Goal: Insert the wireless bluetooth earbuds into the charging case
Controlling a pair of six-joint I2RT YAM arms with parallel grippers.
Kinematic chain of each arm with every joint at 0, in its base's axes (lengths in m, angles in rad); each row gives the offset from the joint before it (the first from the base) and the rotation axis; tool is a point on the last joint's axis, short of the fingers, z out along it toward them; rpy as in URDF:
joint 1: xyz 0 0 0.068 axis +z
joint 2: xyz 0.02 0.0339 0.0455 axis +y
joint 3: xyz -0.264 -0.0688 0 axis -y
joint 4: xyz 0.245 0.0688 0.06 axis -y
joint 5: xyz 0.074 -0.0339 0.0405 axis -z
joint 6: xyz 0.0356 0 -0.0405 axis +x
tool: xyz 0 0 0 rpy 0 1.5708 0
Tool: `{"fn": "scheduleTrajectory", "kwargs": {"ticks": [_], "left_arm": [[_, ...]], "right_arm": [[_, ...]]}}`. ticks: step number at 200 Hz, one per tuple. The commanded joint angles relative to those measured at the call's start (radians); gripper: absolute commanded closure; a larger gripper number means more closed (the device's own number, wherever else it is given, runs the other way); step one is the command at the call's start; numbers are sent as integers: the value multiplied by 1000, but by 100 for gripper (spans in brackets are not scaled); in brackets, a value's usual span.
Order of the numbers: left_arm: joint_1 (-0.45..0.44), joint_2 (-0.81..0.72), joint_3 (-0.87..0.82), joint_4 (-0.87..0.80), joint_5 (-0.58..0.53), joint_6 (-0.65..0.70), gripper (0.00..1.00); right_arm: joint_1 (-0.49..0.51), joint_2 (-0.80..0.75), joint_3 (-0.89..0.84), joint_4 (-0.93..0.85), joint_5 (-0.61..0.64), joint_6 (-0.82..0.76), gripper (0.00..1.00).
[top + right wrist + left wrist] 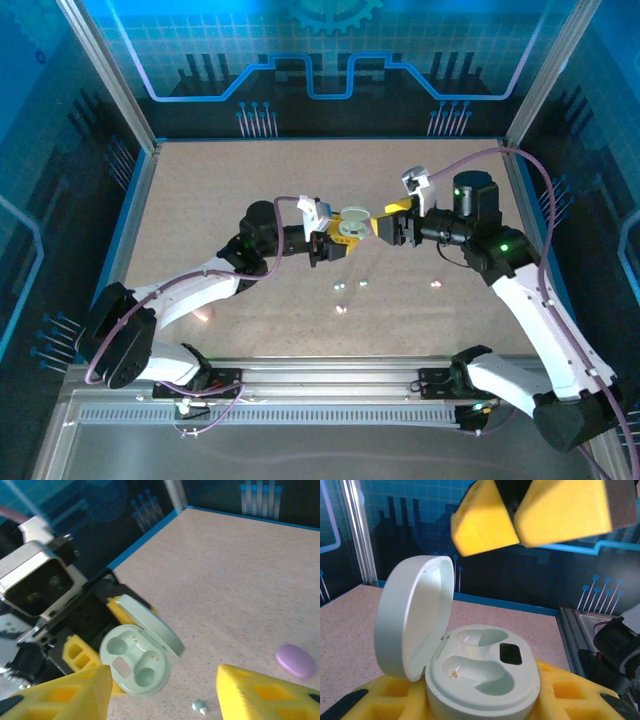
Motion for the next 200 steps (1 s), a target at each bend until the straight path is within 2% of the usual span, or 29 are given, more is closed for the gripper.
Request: {"fn": "scheduleTrajectory", "kwargs": {"ticks": [1,13,30,67,86,126,180,200], "left_arm": [[0,-44,-25,42,-42,2,73],[5,-53,-32,43,-51,4,73],[9,-68,-46,49,-66,7,73],[20,-105,-78,50,-95,19,73],[28,-128,-93,46,-109,24,73],[43,-179,-106,22,-130,38,73],[57,-294,-115,-70,-186,91,74],[59,-326,-115,-100,-193,106,74]], "right_arm": [[-57,-43,-7,-86,195,114,46],[-102,-37,-26,-129,212,188,49],[-152,-7,-72,-163,162,265,51],[-152,110,-212,-140,66,401,56],[-106,203,-249,-110,37,413,58],[35,391,-261,-51,56,405,60],[175,599,-113,-22,108,368,62],[190,655,-58,-68,188,335,62]]}}
